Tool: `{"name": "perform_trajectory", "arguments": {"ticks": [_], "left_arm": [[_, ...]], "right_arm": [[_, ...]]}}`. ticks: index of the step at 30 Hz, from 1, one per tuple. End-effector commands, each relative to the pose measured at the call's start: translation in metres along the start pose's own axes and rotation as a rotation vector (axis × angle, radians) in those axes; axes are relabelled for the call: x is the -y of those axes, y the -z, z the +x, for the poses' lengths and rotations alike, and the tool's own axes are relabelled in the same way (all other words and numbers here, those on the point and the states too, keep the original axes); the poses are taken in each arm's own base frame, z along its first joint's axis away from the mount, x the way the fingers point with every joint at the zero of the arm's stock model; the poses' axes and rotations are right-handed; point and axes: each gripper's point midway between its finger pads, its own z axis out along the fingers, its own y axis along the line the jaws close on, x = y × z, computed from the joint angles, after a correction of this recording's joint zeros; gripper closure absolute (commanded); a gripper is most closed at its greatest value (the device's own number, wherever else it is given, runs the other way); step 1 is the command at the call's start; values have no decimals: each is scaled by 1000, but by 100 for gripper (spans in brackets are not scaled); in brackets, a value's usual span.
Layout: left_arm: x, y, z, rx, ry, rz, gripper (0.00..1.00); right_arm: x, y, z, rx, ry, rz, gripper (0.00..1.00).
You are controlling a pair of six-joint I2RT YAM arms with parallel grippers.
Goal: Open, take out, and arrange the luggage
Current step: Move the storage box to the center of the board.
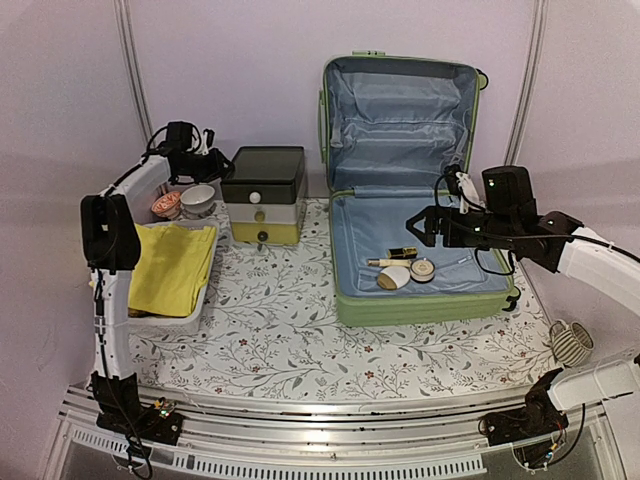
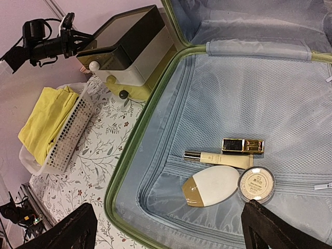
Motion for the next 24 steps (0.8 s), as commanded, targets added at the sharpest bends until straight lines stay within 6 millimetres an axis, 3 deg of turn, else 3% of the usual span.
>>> {"name": "perform_trajectory", "arguments": {"ticks": [1,8,17,24], "left_arm": [[14,-1,71,-246,89,64,74],[27,9,107,-311,122,15,73],[52,25,121,-296,167,20,70],[73,40,133,-254,220,35,61]], "right_arm": [[-4,1,-5,15,-12,-24,1],[-6,0,-3,12,-20,-40,1],[-7,-6,0,-1,-20,-50,1],[-12,-17,0,-11,-25,-84,1]]}}
